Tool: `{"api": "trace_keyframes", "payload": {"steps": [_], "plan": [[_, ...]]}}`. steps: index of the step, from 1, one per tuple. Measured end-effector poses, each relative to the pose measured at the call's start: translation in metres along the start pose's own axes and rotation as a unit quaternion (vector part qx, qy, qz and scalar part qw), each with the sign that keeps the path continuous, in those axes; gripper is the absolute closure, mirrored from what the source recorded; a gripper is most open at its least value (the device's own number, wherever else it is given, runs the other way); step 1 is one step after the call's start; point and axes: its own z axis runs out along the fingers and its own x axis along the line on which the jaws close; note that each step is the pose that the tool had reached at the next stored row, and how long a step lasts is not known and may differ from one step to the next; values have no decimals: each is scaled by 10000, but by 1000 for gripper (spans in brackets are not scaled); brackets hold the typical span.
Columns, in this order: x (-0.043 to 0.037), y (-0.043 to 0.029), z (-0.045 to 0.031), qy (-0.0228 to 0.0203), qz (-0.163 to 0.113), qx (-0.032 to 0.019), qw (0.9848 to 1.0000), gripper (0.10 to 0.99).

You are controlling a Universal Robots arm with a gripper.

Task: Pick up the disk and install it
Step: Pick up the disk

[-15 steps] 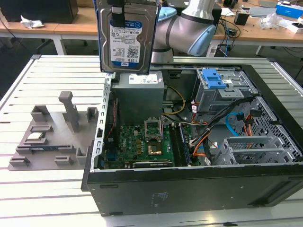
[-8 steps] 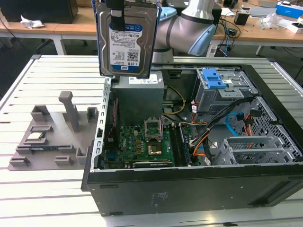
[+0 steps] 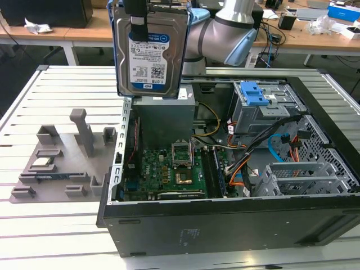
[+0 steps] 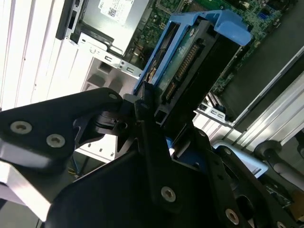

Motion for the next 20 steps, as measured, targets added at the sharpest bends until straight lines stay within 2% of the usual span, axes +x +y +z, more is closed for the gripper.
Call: {"api": "trace_keyframes", "payload": {"steps": [20], "plan": [[481,-17,5,0,0,0,10000,722]]}}
